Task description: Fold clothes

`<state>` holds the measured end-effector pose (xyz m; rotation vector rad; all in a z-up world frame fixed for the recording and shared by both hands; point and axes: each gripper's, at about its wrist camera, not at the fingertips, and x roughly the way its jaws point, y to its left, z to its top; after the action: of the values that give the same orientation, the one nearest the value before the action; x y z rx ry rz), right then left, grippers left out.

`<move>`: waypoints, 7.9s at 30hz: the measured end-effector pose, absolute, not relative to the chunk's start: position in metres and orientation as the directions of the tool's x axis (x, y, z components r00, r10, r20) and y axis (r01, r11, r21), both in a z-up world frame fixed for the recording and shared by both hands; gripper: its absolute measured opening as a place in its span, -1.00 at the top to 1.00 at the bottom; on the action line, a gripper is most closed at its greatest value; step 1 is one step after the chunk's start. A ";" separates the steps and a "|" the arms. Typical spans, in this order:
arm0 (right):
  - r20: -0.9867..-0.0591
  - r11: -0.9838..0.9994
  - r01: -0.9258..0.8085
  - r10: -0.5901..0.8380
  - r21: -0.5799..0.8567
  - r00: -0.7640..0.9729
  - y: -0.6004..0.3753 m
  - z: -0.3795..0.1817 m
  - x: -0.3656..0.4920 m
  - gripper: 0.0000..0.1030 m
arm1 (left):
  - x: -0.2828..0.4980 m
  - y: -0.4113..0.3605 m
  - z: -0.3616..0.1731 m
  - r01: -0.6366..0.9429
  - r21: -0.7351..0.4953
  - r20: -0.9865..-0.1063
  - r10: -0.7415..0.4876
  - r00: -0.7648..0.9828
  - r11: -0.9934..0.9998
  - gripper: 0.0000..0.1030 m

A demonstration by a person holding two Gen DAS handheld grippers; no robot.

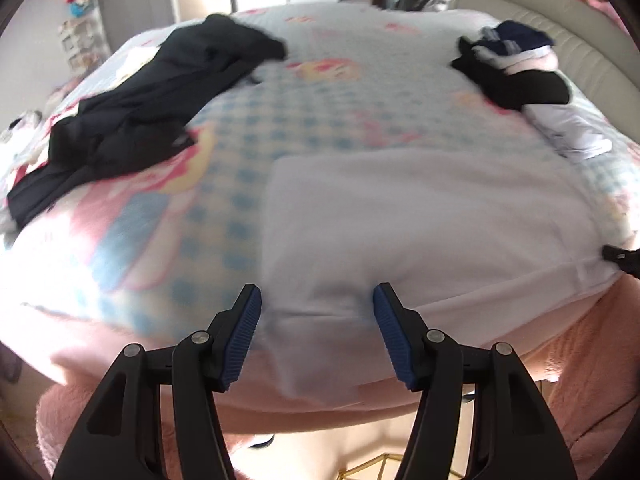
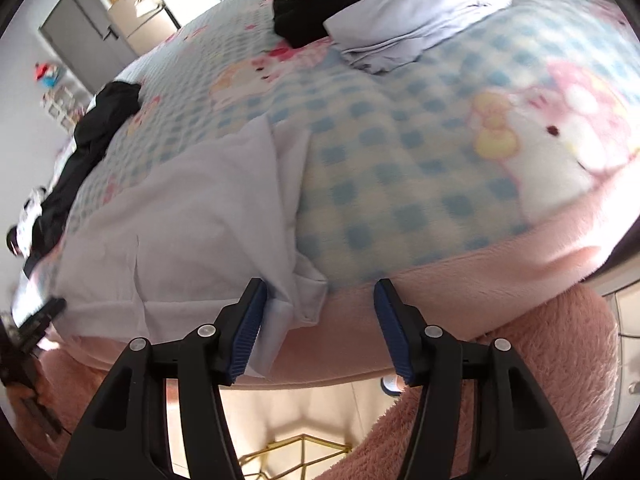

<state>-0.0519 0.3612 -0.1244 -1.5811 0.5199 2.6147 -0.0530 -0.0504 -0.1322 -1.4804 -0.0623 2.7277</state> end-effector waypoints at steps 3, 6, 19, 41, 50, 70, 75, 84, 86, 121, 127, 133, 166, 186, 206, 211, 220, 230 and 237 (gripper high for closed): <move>-0.866 -0.942 -0.225 -0.113 0.249 -0.487 0.364 -0.118 -0.050 -0.10 | -0.047 -0.070 -0.127 0.040 -0.125 -0.810 0.079 -0.581 -0.991 -0.19; -0.870 -0.949 -0.198 -0.124 0.244 -0.478 0.356 -0.116 -0.049 -0.11 | -0.044 -0.085 -0.121 0.068 -0.195 -0.787 0.114 -0.607 -0.979 -0.19; -0.894 -0.964 -0.149 -0.136 0.218 -0.427 0.345 -0.126 -0.047 -0.11 | -0.050 -0.085 -0.128 0.106 -0.061 -0.824 -0.010 -0.567 -0.993 -0.19; -0.824 -0.907 -0.128 -0.295 0.400 -0.483 0.324 -0.145 -0.075 0.30 | -0.057 0.015 -0.120 -0.210 -0.200 -0.792 0.284 -0.540 -0.957 -0.16; -0.734 -0.893 -0.002 -0.369 0.450 -0.570 0.301 -0.118 -0.101 0.63 | -0.080 0.060 -0.111 -0.275 -0.234 -0.814 0.343 -0.470 -0.932 -0.16; -0.764 -0.848 -0.234 -0.267 0.476 -0.587 0.374 -0.133 -0.061 -0.06 | -0.121 0.177 -0.136 -0.431 -0.252 -0.851 0.411 -0.327 -0.866 -0.19; -0.748 -0.824 -0.181 -0.366 0.536 -0.553 0.364 -0.144 -0.077 -0.06 | -0.121 0.177 -0.135 -0.416 -0.258 -0.847 0.411 -0.336 -0.872 -0.19; -0.742 -0.773 -0.341 -0.238 0.535 -0.626 0.407 -0.132 -0.049 0.11 | -0.119 0.155 -0.115 -0.366 -0.261 -0.816 0.407 -0.411 -0.893 -0.17; -0.788 -0.811 -0.339 -0.223 0.477 -0.574 0.406 -0.133 -0.056 0.11 | -0.121 0.160 -0.121 -0.368 -0.267 -0.824 0.408 -0.392 -0.891 -0.17; -0.710 -0.731 -0.247 -0.429 0.636 -0.559 0.372 -0.143 -0.084 0.04 | -0.102 0.118 -0.135 -0.332 -0.301 -0.845 0.412 -0.342 -0.894 -0.17; -0.669 -0.767 -0.110 -0.469 0.632 -0.577 0.340 -0.132 -0.095 0.64 | -0.115 0.103 -0.125 -0.254 -0.431 -0.785 0.499 -0.367 -0.866 -0.17; -0.645 -0.819 0.103 -0.515 0.564 -0.564 0.293 -0.103 -0.097 0.69 | -0.127 0.093 -0.116 -0.221 -0.585 -0.696 0.623 -0.356 -0.780 -0.17; -0.751 -0.865 0.104 -0.481 0.491 -0.452 0.256 -0.110 -0.098 0.21 | -0.121 0.000 -0.141 -0.068 -0.699 -0.642 0.667 -0.377 -0.712 -0.25; -0.762 -0.858 0.216 -0.513 0.465 -0.396 0.198 -0.105 -0.111 0.08 | -0.116 -0.013 -0.094 -0.162 -0.620 -0.625 0.608 -0.489 -0.768 0.73; -0.896 -0.950 0.211 -0.290 0.229 -0.336 0.141 -0.135 -0.118 -0.08 | -0.091 -0.117 -0.129 0.070 -0.521 -0.750 0.417 -0.514 -0.851 -0.19; -0.803 -0.877 0.192 -0.480 0.439 -0.353 0.158 -0.123 -0.125 -0.22 | -0.096 -0.124 -0.144 0.082 -0.574 -0.733 0.467 -0.494 -0.814 -0.23; -0.784 -0.818 0.164 -0.575 0.551 -0.235 0.135 -0.168 -0.157 0.02 | -0.097 -0.093 -0.174 0.057 -0.659 -0.694 0.577 -0.431 -0.750 -0.11; -0.753 -0.850 0.210 -0.525 0.483 -0.397 0.152 -0.109 -0.131 0.50 | -0.107 -0.038 -0.138 -0.100 -0.643 -0.679 0.625 -0.384 -0.759 -0.04; -0.757 -0.878 0.093 -0.454 0.469 -0.470 0.224 -0.098 -0.115 0.49 | -0.124 0.029 -0.134 -0.195 -0.610 -0.696 0.637 -0.332 -0.768 -0.04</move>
<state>-0.1151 0.2237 -0.0984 -1.7177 0.6500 2.9433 -0.1243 0.0289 -0.1340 -1.3888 -0.5812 2.1283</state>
